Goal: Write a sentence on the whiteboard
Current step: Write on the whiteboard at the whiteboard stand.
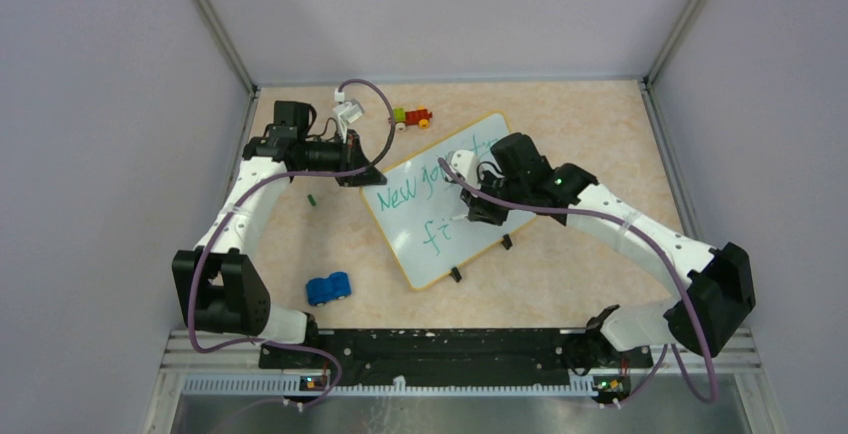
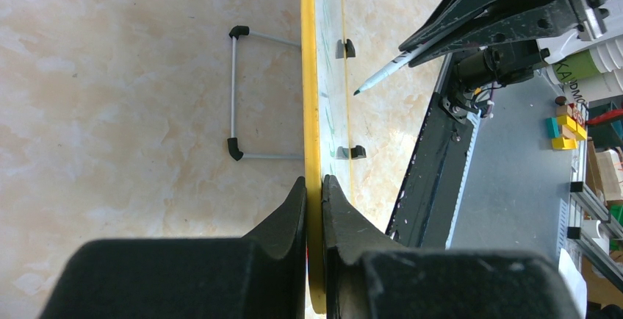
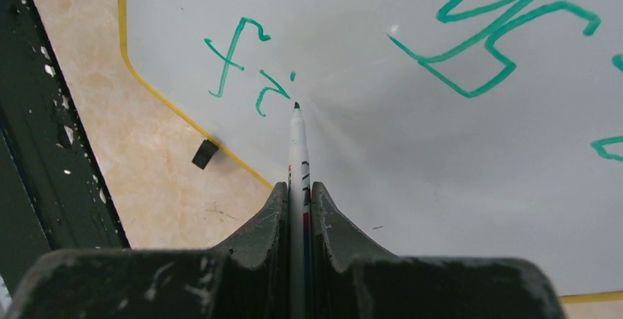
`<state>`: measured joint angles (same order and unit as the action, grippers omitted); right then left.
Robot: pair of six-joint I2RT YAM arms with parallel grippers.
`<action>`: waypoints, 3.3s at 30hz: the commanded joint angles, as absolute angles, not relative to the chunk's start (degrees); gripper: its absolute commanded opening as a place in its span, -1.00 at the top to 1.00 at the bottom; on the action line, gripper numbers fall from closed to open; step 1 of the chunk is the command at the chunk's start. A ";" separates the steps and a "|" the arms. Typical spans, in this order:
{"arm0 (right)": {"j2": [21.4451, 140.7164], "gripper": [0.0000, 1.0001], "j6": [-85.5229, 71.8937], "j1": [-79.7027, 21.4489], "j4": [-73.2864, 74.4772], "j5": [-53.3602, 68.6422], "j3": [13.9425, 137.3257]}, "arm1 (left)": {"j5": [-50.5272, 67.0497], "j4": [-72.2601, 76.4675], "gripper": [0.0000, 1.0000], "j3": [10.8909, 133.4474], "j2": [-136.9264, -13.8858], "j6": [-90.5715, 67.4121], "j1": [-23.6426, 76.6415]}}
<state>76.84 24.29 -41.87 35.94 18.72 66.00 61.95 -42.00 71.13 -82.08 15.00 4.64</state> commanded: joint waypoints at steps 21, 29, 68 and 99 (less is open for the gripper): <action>79.79 1.00 24.26 -40.87 31.60 19.31 63.68 | 60.30 -41.92 1.00 70.44 -82.34 18.63 5.89; 79.21 1.00 23.64 -40.87 31.46 19.97 59.80 | 60.52 -41.92 1.00 70.56 -82.60 18.72 5.89; 78.60 1.00 24.52 -37.18 32.64 18.88 63.73 | 60.47 -42.06 1.00 71.01 -83.23 18.72 5.89; 76.45 1.00 24.40 -35.69 34.64 20.73 64.25 | 60.37 -41.92 1.00 70.80 -82.88 18.72 5.89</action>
<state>76.99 24.29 -36.40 36.34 22.20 61.93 61.95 -41.98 71.13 -82.15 15.00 4.64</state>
